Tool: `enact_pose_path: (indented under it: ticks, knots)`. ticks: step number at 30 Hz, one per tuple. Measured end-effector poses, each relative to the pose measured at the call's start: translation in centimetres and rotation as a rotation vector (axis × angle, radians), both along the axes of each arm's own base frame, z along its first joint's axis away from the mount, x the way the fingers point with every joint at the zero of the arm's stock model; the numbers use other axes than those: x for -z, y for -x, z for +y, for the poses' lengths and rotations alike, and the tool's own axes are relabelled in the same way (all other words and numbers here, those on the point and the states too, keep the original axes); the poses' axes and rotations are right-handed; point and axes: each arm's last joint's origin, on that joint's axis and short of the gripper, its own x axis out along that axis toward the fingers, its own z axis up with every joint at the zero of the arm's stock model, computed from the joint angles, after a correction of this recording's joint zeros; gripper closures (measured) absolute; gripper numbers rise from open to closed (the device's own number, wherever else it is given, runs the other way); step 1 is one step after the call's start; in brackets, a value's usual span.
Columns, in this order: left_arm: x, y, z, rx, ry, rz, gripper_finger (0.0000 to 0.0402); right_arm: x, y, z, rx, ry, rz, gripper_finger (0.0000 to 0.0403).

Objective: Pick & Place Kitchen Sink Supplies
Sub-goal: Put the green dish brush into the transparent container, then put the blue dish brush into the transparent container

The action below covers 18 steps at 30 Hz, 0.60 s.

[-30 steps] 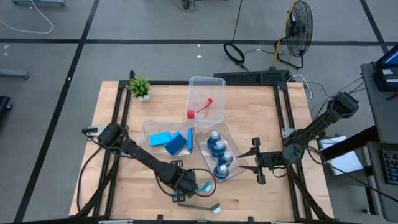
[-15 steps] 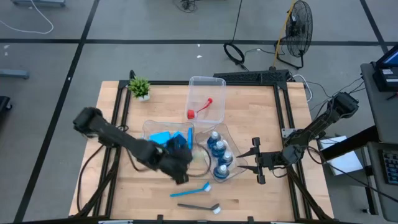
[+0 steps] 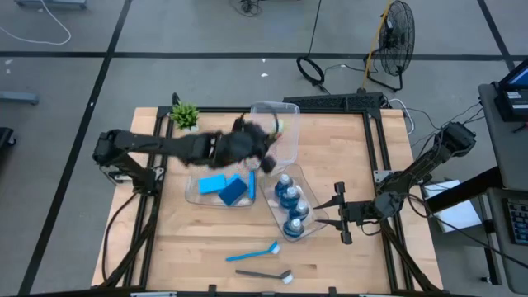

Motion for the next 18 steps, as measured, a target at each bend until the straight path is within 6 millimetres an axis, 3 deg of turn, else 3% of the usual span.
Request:
enact_pose_path:
  ticks: [5,9,18]
  knots:
    - [0.8,-1.3,5.3,0.006,0.073,-0.058,0.0345,0.1,0.0,0.0,0.000,0.004,0.004,0.0248]
    - [2.6,-2.0,8.3,-0.043,0.121,-0.035,0.0320,0.1,0.0,0.0,0.000,0.009,0.005,0.0248]
    - [3.8,-1.9,11.0,-0.120,0.126,0.005,0.0305,0.1,0.0,0.0,0.000,0.019,0.008,0.0248]
